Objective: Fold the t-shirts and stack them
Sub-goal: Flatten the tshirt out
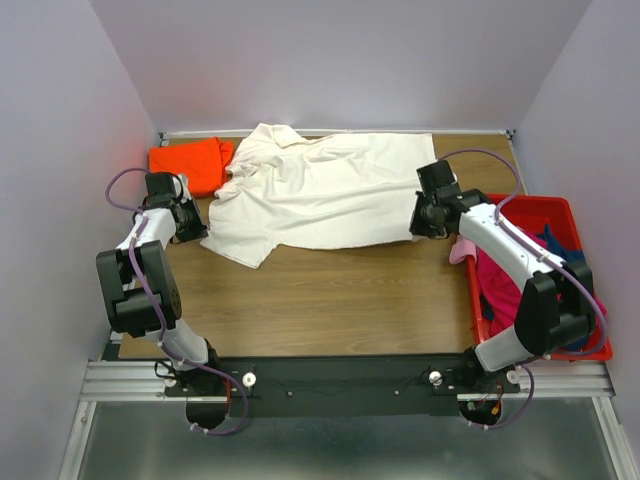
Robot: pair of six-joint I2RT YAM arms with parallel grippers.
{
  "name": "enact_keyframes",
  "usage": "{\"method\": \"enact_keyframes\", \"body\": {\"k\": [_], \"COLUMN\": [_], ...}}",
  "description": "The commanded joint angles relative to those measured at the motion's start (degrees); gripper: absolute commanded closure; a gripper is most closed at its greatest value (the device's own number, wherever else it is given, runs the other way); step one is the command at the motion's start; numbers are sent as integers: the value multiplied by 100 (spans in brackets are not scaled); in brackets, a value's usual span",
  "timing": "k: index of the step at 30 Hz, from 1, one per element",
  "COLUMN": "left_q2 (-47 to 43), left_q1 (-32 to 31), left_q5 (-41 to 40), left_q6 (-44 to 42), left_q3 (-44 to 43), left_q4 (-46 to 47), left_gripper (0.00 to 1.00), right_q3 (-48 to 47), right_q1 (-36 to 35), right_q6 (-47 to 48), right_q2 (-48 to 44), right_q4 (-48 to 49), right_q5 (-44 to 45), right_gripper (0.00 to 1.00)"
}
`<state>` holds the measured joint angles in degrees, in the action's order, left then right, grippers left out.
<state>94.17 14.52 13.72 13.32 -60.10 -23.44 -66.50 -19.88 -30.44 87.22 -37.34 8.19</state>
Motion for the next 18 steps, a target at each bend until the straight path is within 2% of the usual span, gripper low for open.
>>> {"method": "enact_keyframes", "body": {"k": [1,7,13,18], "left_q2": [-127,-118,-92,-92], "left_q1": [42,42,33,33], "left_q5": [8,26,26,44], "left_q6": [-58,-75,-75,-93], "left_q3": [-64,-55,-81,-55], "left_q4": [-82,-90,-99,-82], "left_gripper": [100,100,100,100], "right_q3": [-179,-75,435,963], "right_q1": [-7,1,2,-7], "right_q6": [-173,-305,-639,-762], "right_q2": [-179,118,331,208], "right_q4": [-985,-1038,-959,-942], "right_q5": [-10,403,236,534], "right_gripper": [100,67,64,61]}}
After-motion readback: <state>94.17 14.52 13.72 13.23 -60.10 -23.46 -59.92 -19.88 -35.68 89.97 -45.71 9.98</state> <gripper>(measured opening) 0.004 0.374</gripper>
